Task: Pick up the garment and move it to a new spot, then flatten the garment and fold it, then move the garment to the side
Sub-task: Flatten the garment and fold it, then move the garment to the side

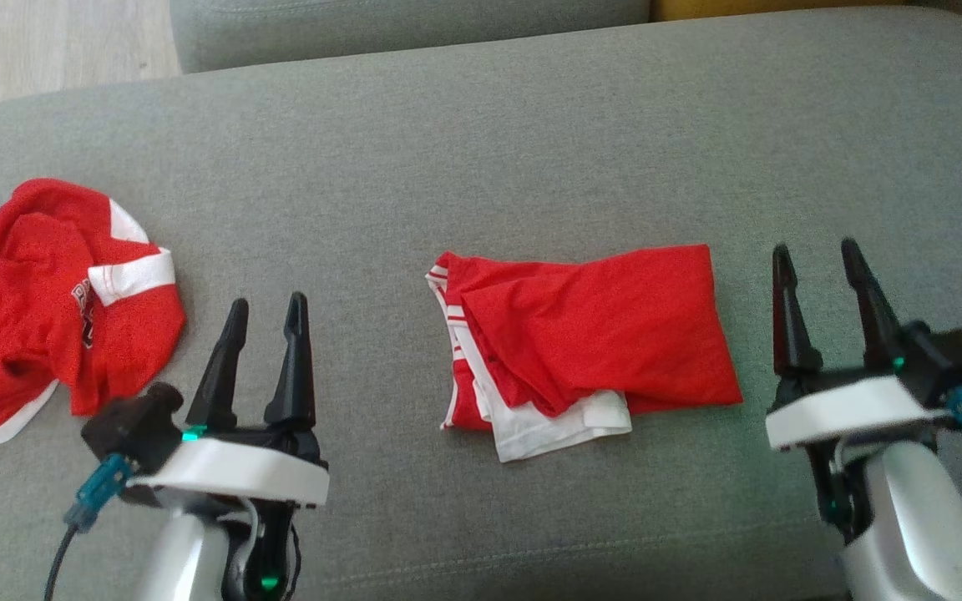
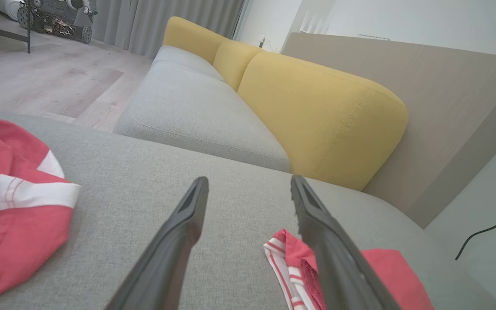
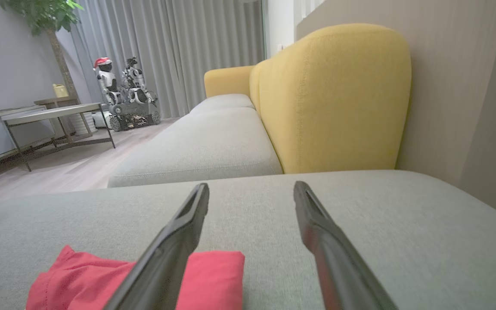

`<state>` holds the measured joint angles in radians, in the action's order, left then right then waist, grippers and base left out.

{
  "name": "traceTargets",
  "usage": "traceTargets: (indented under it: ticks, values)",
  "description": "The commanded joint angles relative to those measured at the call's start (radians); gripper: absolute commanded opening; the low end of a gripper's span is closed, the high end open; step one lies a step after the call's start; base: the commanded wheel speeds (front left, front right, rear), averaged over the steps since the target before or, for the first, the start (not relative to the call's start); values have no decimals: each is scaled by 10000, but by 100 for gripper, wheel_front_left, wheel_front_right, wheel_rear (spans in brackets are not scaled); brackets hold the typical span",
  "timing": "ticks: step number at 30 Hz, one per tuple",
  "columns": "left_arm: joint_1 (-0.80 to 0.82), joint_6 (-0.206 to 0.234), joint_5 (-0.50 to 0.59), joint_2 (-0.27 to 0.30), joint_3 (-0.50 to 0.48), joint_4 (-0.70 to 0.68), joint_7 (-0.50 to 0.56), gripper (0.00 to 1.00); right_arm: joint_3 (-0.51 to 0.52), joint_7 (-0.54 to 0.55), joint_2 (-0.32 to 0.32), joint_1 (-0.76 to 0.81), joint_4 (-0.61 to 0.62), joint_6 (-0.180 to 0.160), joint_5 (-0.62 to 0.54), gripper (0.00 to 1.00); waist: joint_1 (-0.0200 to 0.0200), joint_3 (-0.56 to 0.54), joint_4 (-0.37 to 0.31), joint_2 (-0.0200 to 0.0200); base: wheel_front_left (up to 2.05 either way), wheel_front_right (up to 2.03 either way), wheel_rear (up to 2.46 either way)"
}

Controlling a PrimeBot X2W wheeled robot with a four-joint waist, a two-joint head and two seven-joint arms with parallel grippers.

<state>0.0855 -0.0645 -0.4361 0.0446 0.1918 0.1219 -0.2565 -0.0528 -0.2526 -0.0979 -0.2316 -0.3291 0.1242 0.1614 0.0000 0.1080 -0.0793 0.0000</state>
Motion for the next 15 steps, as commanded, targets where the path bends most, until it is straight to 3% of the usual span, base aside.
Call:
traceTargets:
  ticks: [1,15]
  values:
    - [118,-14,55,56,-321,-314,-53,100,-77,-90,132,52,399,65,-84,100,0,-2,-17,0,0,0,0]
    - [182,-70,111,56,-320,-312,-53,100,91,-91,318,207,347,65,-182,100,0,256,34,0,0,0,0]
